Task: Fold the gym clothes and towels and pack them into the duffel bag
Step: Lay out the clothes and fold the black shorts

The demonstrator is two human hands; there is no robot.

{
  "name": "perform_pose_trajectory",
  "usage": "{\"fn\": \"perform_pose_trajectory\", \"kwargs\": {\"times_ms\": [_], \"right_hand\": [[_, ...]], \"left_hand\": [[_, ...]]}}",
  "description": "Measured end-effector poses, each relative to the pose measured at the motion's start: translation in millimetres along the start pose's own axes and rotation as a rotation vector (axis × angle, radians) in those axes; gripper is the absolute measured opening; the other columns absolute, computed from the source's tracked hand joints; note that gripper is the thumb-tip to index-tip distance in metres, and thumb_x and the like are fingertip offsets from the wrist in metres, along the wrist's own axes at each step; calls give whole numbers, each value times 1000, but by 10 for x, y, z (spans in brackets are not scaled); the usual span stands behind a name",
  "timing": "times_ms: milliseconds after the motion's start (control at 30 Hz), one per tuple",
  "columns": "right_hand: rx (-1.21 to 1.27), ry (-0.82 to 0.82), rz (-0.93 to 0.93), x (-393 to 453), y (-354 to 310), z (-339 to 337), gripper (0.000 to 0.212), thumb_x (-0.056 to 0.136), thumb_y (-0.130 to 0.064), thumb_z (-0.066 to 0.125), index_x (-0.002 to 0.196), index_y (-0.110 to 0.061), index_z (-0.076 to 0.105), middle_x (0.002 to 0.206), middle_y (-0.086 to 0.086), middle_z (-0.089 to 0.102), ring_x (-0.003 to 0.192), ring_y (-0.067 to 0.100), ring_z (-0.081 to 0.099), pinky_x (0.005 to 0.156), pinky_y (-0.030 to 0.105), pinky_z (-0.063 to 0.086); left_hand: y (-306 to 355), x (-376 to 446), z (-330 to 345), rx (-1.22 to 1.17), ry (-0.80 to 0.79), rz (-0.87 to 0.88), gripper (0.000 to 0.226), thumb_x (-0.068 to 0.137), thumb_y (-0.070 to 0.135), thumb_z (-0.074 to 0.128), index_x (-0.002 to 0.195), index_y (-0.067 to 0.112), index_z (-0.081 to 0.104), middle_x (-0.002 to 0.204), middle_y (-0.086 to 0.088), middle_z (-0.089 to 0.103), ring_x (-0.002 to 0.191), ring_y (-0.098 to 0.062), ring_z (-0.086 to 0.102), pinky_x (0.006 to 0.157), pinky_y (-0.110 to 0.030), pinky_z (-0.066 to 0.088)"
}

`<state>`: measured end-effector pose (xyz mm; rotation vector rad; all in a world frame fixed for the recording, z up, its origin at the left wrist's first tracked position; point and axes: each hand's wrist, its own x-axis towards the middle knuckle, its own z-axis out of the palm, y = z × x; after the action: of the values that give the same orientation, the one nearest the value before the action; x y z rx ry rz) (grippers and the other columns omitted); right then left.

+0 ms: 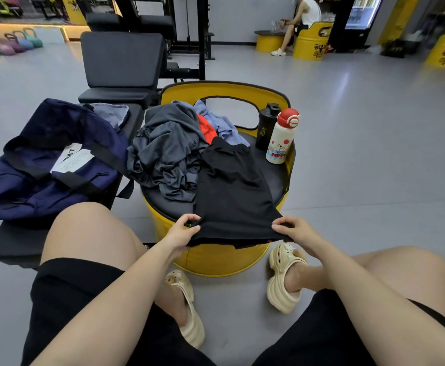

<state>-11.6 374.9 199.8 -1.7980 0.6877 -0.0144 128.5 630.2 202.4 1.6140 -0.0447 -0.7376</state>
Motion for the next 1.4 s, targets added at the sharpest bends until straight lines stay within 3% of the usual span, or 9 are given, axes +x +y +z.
{"fn": "perform_pose_trajectory", "kwargs": {"times_ms": [267,433,500,633,733,833,967,1167,1400], "right_hand": [[-452,-266,31,-267,-146,-85,73,76,-10,79,137,-14,40,127,4,44,116,20,48,93,24,43],[-820,-178,-97,-246,-196,-80,54,83,-3,69,132,-12,45,130,9,43,119,25,45,89,19,36],[-783,-92,-151,-210,-209,-125,32,86,-1,65,114,-15,56,123,10,52,113,26,51,86,20,38],[-672,57,-199,-198,-323,-226,20,88,-3,64,90,-22,60,97,3,59,93,23,56,71,20,37],[-609,124,-208,-208,-405,-247,15,88,-8,65,85,-21,62,82,1,59,77,20,51,56,18,36],[-582,104,-177,-238,-458,-235,7,89,-12,65,84,-17,65,73,2,57,68,18,49,56,23,37],[-486,47,-155,-343,-527,-245,11,87,-11,63,77,-14,66,66,-1,57,63,12,49,56,20,38],[-195,154,-199,-398,-509,-352,17,87,-8,62,100,-18,69,79,5,64,73,19,54,71,29,46],[-73,165,-150,-158,-596,-282,15,92,-18,58,104,-15,66,104,10,68,103,25,62,94,38,47]], "left_hand": [[51,-199,-171,-63,-256,-42,49,96,4,49,135,32,42,118,5,57,95,-10,59,71,-21,53],[69,-278,-165,83,-339,-69,62,81,-23,52,136,5,46,124,-15,57,90,-17,61,65,-16,54],[78,-267,-140,180,-335,-57,70,76,-29,50,137,5,46,124,-15,55,91,-20,60,62,-17,52],[93,-198,-105,512,-219,117,64,72,-21,61,125,13,54,134,-10,47,121,-27,49,89,-28,48],[172,-182,-59,625,7,287,33,77,-5,68,100,16,57,111,-10,59,102,-27,57,79,-31,48],[282,-213,-35,728,114,388,15,84,11,67,82,17,53,95,-8,53,86,-24,53,64,-28,38],[357,-280,-111,813,147,546,12,86,20,67,91,11,63,109,2,40,101,-12,42,85,-22,35],[506,-373,-219,662,40,529,11,90,13,61,83,21,57,80,6,57,67,-7,51,54,-13,36],[623,-148,-235,566,129,471,14,87,10,61,95,15,50,100,-3,58,85,-20,53,65,-27,39]]}}
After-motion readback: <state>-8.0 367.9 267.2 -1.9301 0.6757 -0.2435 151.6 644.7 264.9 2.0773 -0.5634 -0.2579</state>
